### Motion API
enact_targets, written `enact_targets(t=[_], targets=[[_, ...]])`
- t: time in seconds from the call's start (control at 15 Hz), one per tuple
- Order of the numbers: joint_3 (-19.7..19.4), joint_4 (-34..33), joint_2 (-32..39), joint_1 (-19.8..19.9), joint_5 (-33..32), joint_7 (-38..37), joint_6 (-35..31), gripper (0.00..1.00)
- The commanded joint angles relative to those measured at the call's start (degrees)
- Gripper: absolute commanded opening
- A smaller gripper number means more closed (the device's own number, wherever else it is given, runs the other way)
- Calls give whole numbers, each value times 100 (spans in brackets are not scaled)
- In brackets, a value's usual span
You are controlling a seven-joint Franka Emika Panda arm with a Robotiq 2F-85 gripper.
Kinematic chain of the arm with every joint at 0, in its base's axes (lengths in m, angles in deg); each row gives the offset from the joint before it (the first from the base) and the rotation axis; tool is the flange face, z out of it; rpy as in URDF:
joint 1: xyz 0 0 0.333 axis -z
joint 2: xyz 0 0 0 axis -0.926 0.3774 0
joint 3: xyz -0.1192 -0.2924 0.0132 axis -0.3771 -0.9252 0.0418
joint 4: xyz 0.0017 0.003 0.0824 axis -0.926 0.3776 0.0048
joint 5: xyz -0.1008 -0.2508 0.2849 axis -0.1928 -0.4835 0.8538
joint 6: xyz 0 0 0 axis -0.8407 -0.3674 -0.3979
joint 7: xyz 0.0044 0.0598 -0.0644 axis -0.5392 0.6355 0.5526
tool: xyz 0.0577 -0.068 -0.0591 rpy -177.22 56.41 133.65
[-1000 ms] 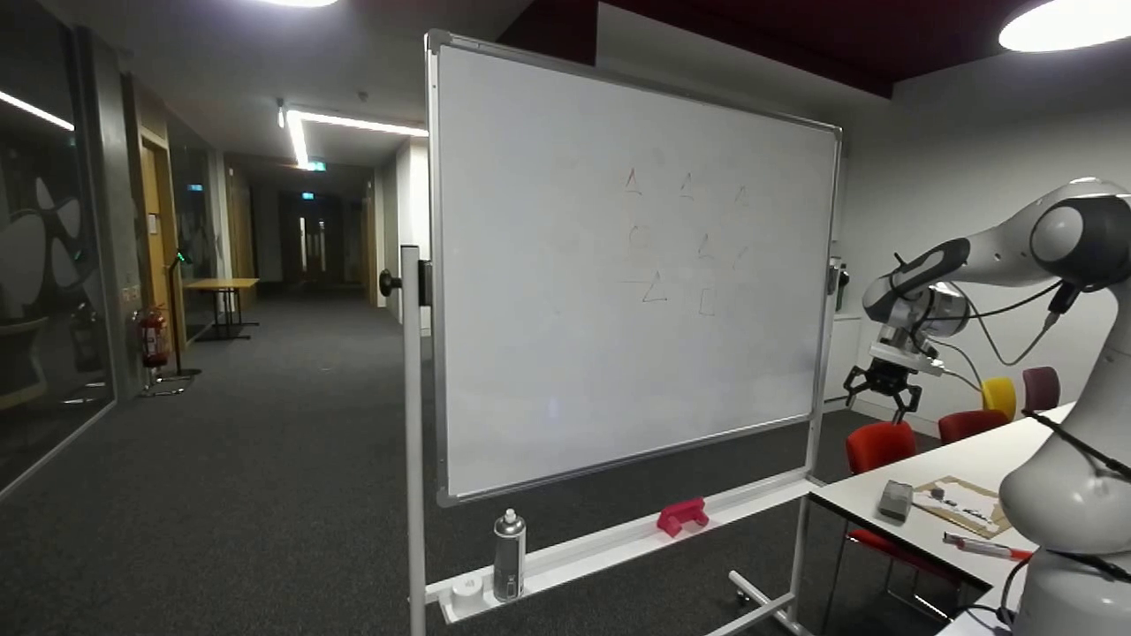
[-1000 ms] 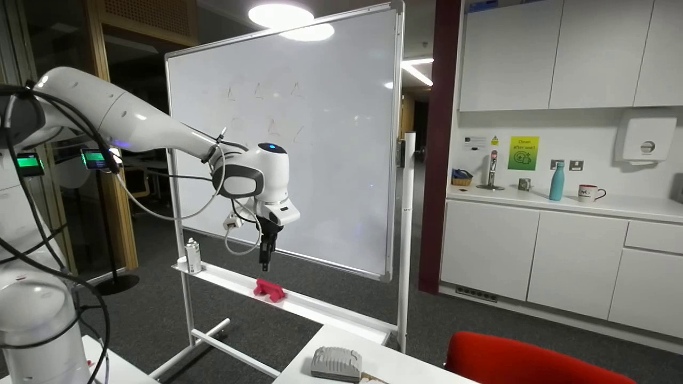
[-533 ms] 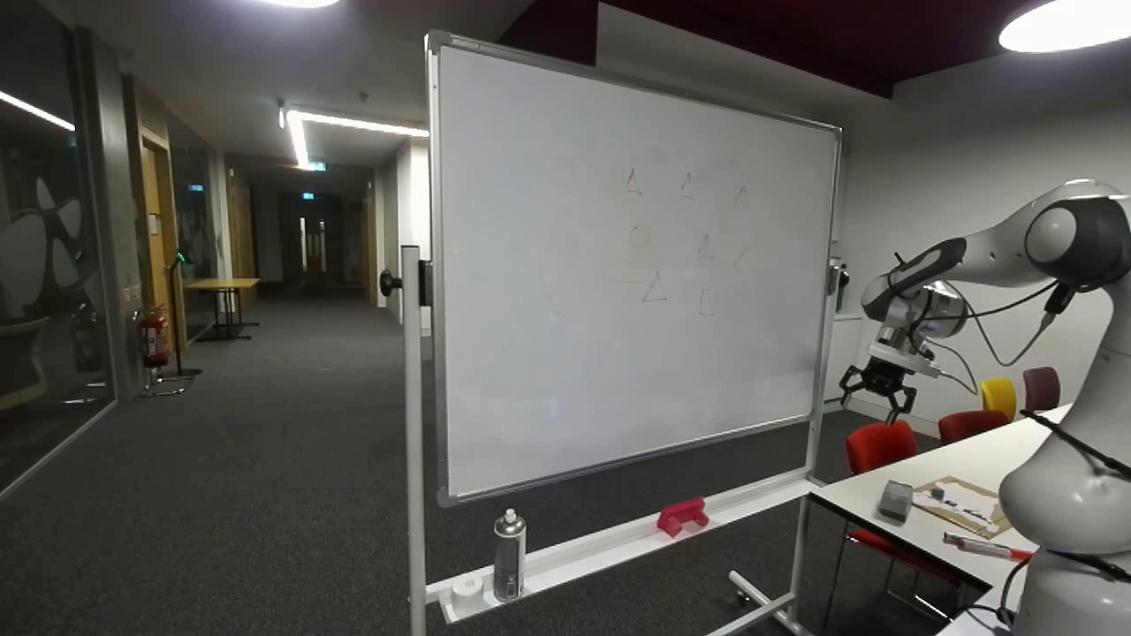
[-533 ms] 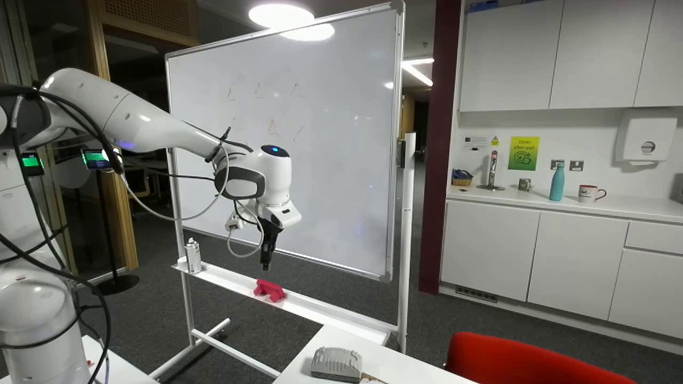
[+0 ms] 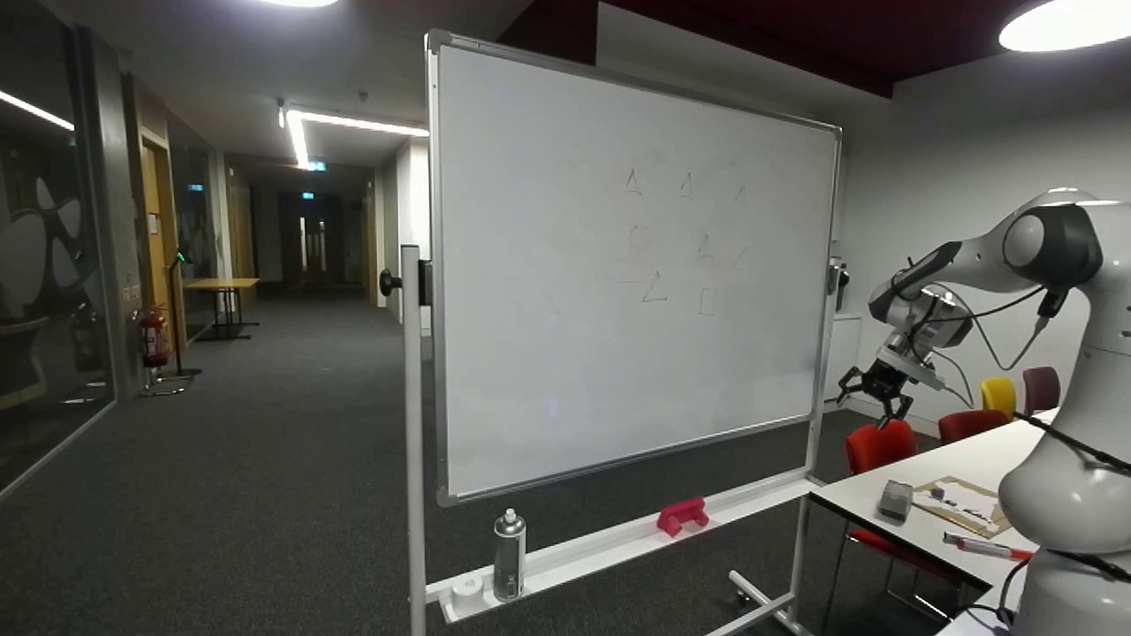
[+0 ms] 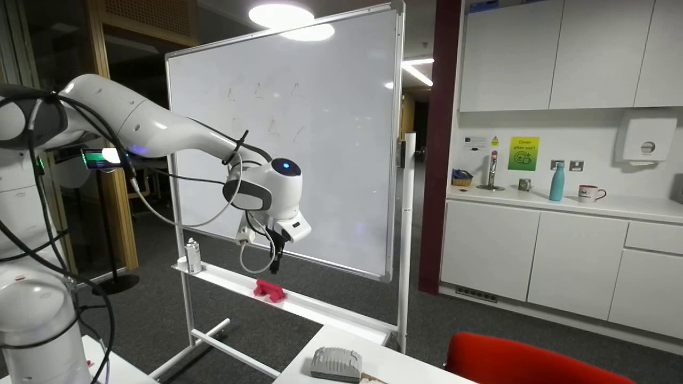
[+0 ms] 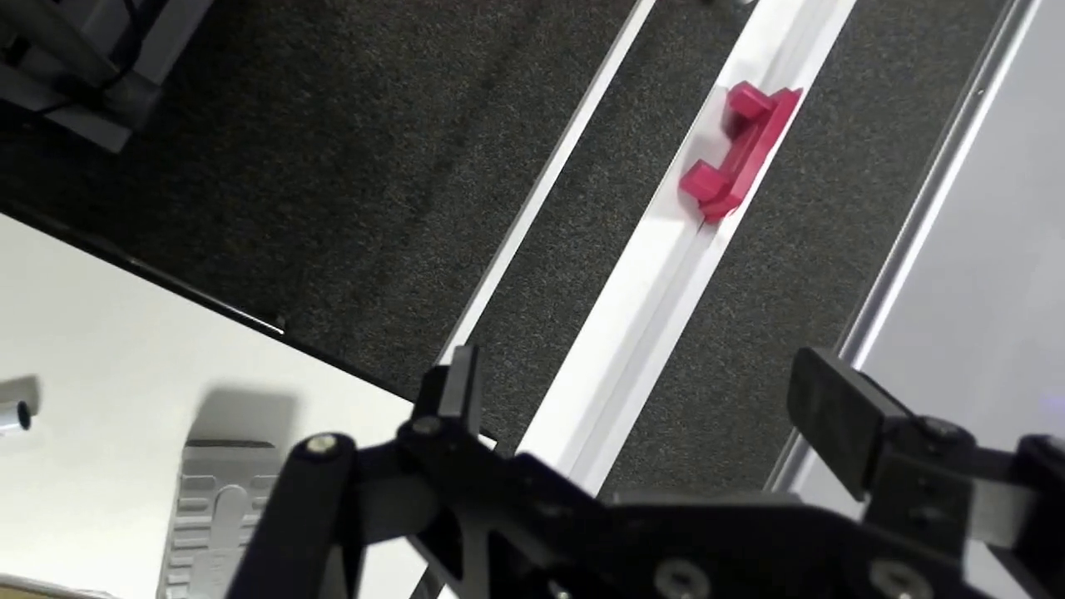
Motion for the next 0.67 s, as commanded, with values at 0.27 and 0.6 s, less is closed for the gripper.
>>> enact_targets(t=[0.27, 0.6], targets=[[-12, -963, 1203, 326, -876, -1295, -780, 100], [14, -1326, 1896, 356, -1154, -1943, -1218, 100]])
